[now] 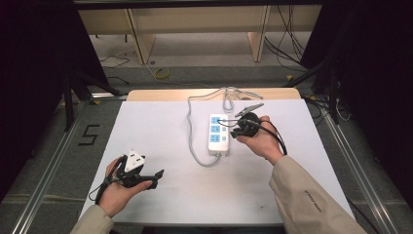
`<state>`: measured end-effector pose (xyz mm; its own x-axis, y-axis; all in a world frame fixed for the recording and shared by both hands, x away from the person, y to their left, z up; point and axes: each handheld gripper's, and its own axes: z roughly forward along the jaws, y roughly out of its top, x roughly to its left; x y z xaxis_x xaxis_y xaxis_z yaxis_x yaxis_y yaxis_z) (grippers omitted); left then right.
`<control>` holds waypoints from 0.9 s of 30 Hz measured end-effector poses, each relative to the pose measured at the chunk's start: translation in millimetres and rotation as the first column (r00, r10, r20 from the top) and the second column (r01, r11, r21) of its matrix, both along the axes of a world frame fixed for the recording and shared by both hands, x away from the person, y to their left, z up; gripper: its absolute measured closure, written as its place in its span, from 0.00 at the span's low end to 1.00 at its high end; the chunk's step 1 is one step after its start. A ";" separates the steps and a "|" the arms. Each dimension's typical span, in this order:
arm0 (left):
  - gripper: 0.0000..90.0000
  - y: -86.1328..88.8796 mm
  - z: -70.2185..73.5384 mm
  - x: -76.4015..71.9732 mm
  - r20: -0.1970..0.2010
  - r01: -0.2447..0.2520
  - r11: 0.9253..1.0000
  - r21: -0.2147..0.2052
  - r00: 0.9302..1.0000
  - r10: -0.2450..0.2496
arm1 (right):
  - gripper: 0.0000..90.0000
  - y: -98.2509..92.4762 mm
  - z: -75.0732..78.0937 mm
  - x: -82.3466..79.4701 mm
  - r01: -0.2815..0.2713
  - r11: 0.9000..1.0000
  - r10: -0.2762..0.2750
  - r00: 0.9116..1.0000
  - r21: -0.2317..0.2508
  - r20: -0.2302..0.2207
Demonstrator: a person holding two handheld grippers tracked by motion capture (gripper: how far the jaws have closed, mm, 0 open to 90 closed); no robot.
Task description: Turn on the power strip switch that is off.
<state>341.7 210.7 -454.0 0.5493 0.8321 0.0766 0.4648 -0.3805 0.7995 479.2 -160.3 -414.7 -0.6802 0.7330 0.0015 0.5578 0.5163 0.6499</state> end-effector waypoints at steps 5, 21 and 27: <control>0.18 0.2 0.1 0.0 0.000 0.000 1.000 0.001 1.000 0.000 | 0.84 -7.4 1.1 -5.0 0.006 1.000 -0.006 1.000 0.006 0.007; 0.18 0.0 -0.4 0.0 -0.002 -0.003 1.000 0.004 1.000 0.003 | 0.77 -36.3 3.1 -26.5 0.038 0.998 -0.040 0.998 0.046 0.039; 0.18 0.4 -0.6 0.0 -0.004 -0.003 1.000 0.005 1.000 0.003 | 0.75 -42.5 4.2 -32.1 0.040 0.998 -0.042 0.998 0.051 0.046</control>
